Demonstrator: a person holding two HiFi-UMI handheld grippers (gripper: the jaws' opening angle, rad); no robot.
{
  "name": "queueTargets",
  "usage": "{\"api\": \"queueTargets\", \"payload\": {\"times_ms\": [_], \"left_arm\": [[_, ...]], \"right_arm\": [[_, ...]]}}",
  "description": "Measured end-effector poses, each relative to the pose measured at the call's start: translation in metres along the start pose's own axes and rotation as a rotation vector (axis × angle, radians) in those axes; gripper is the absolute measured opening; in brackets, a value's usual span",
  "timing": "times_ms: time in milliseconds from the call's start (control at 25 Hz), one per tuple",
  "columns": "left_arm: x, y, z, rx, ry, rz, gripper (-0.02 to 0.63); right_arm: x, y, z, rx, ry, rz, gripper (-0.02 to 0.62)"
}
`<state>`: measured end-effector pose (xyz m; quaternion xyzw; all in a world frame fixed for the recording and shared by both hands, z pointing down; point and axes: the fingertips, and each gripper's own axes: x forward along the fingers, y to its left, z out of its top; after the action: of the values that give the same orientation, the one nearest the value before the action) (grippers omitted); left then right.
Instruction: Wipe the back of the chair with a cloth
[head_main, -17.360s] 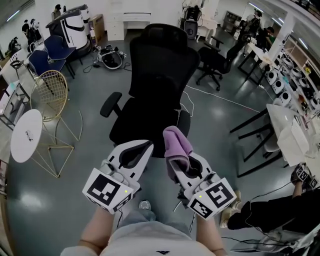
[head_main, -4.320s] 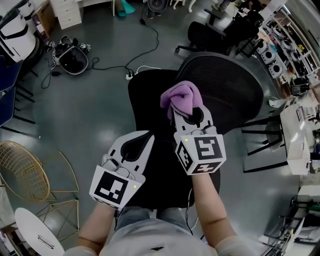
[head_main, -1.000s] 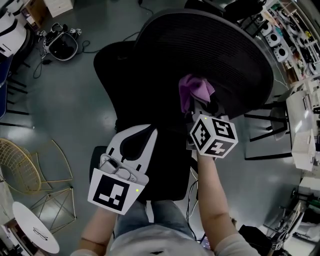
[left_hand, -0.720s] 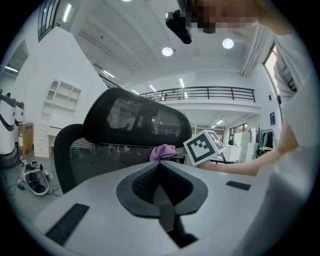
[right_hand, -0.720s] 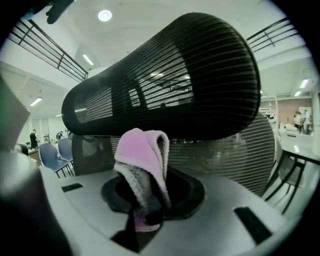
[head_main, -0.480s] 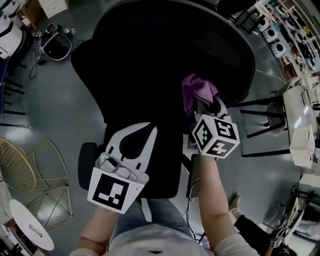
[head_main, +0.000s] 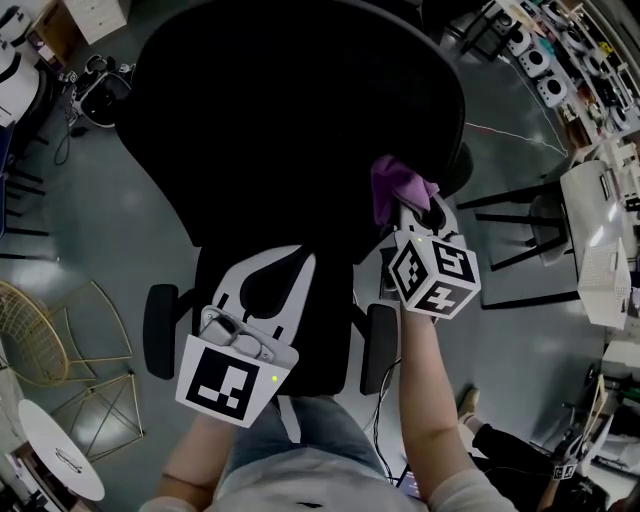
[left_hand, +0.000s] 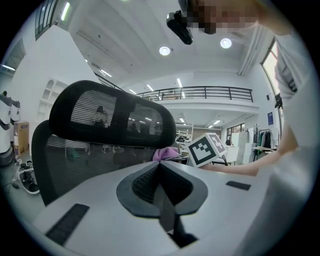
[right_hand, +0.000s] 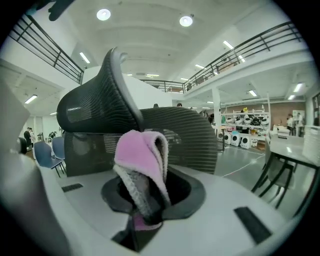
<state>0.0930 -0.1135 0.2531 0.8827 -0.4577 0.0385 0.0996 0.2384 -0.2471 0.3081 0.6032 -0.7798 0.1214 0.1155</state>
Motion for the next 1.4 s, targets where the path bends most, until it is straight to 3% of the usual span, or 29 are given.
{"api": "queueTargets", "payload": {"times_ms": [240, 520, 1080, 1280, 1400], "left_arm": [[0.011, -0.020, 0.001, 0.005, -0.005, -0.021, 0.012], [0.015, -0.027, -0.002, 0.001, -0.019, -0.019, 0.012], [0.014, -0.005, -0.041, -0.030, -0.026, 0.088, 0.012], [0.006, 0.006, -0.059, -0.030, -0.044, 0.120, 0.012], [-0.003, 0.021, -0.068, -0.011, -0.053, 0.184, 0.012]], "right_arm": [[-0.015, -0.039, -0.001, 0.048, -0.007, -0.055, 0.095], [-0.014, -0.041, -0.003, 0.045, -0.020, -0.054, 0.095], [-0.001, -0.029, -0.052, -0.002, -0.014, -0.010, 0.094], [0.001, -0.026, -0.051, -0.016, -0.046, 0.010, 0.095], [0.003, -0.027, -0.048, -0.036, -0.071, 0.002, 0.095]]}}
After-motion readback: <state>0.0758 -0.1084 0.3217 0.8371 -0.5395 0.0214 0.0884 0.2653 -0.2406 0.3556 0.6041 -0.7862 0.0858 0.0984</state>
